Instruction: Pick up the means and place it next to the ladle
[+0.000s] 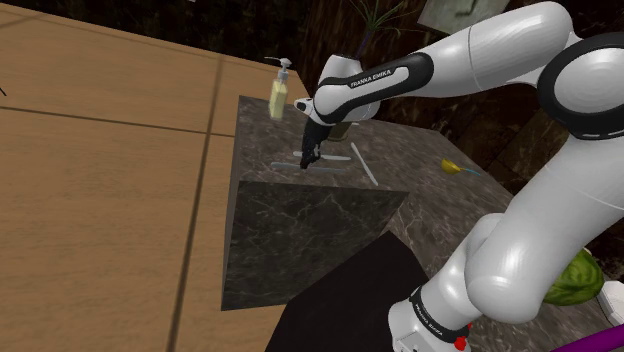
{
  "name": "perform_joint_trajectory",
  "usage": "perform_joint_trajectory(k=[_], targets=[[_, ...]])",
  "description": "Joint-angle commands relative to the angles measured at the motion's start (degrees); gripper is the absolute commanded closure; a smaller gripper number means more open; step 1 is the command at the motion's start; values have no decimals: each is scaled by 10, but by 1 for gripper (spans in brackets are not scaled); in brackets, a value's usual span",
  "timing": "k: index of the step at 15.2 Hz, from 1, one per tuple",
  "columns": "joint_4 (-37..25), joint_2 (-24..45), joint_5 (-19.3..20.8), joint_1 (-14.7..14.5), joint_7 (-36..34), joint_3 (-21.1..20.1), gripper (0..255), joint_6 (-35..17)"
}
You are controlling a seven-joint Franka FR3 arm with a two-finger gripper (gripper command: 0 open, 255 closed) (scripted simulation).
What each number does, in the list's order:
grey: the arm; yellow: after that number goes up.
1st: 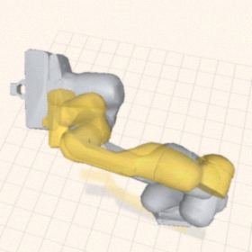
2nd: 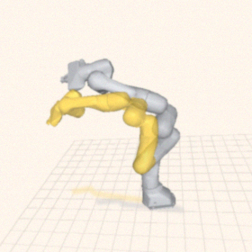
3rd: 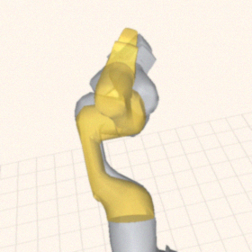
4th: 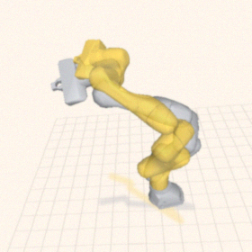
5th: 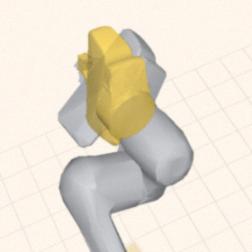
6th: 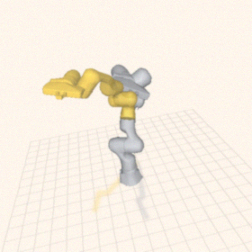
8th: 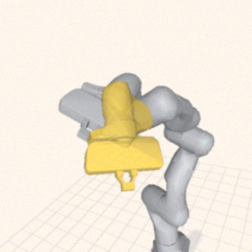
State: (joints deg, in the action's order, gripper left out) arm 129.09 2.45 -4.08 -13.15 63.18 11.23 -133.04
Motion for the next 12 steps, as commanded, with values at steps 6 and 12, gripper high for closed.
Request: perform_joint_trajectory(k=[6, 12], targets=[[-9, -14, 5, 0, -4, 0, 255, 22], [-31, -38, 13, 0, -11, 0, 255, 67]])
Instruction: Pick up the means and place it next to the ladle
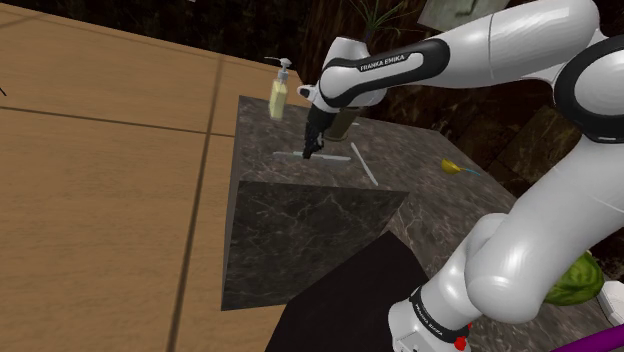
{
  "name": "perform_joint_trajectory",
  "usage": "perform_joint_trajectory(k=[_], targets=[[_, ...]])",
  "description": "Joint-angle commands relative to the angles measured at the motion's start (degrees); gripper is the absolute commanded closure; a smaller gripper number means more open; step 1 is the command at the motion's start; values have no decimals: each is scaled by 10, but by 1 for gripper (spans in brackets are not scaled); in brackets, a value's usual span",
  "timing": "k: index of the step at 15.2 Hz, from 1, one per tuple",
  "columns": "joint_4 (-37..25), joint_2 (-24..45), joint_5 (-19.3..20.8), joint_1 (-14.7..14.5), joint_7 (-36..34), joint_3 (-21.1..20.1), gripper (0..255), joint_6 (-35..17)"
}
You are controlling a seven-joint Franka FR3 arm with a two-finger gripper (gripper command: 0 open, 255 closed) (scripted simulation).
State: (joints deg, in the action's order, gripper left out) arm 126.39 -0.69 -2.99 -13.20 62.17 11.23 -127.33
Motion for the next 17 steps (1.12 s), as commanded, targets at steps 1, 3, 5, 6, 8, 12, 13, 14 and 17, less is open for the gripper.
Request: perform_joint_trajectory(k=[1, 3, 5, 6, 8, 12, 13, 14, 17], targets=[[-8, -10, 3, 0, -2, 0, 255, 18], [-16, -17, 5, 0, -4, 0, 255, 33], [-25, -23, 7, 0, -6, 0, 255, 48], [-30, -26, 8, 0, -7, 0, 255, 56], [-39, -32, 10, 0, -8, -1, 255, 71], [-60, -42, 12, 0, -11, -1, 255, 101], [-66, -44, 13, 0, -12, -1, 255, 109], [-71, -46, 13, 0, -13, -1, 255, 116], [-85, -51, 15, 0, -14, -2, 255, 135]])
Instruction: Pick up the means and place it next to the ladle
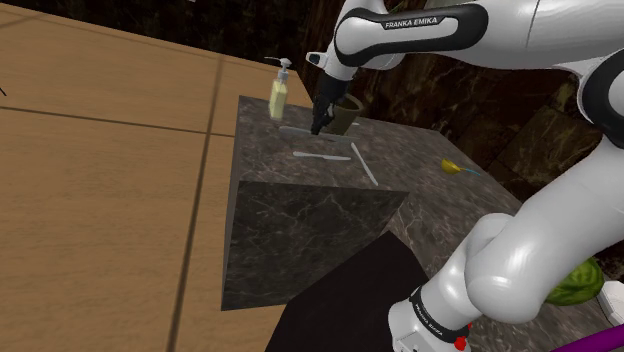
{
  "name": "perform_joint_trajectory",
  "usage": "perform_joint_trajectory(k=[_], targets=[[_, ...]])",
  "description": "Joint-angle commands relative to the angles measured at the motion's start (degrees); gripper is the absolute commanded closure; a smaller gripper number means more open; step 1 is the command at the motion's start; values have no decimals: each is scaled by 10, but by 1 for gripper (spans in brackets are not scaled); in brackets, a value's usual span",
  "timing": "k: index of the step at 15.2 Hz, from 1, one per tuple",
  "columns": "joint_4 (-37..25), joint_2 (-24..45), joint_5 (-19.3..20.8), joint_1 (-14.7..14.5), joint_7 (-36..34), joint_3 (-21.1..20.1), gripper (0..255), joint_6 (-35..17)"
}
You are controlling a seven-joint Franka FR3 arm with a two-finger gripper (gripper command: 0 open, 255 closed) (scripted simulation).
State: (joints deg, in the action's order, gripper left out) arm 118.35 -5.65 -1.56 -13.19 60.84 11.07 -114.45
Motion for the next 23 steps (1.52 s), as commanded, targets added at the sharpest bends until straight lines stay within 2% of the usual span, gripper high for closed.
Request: perform_joint_trajectory(k=[1, 12, 23], targets=[[10, -15, 4, 5, 8, 5, 255, 5], [132, -146, 54, 70, 115, 77, 255, 12], [174, -222, 120, 145, 244, 170, 255, 37]])
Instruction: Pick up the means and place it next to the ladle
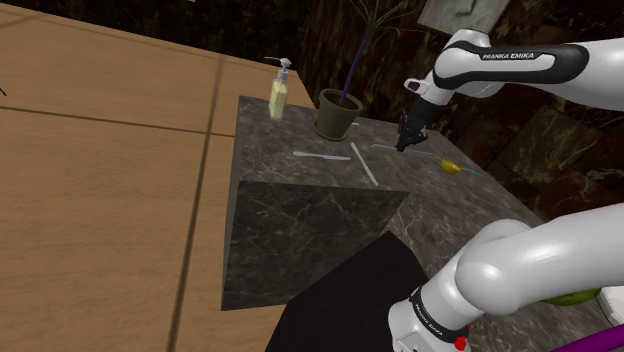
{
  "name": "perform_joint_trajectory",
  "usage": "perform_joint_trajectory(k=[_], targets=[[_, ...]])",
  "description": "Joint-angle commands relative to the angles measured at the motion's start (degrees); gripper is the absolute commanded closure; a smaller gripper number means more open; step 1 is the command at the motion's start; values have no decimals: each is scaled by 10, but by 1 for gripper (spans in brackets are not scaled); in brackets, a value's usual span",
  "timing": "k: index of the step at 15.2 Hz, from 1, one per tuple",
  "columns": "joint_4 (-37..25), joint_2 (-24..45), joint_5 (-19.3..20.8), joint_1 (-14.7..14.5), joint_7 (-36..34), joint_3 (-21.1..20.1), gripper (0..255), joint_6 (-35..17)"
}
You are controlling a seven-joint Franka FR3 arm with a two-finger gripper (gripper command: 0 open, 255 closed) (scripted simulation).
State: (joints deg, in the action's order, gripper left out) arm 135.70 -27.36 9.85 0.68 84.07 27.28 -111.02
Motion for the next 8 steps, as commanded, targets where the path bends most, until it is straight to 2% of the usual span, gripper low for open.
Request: perform_joint_trajectory(k=[1, 8], targets=[[1, -8, 11, 13, 25, 18, 255, 5], [-18, -12, 45, 51, 121, 92, 255, 18]])
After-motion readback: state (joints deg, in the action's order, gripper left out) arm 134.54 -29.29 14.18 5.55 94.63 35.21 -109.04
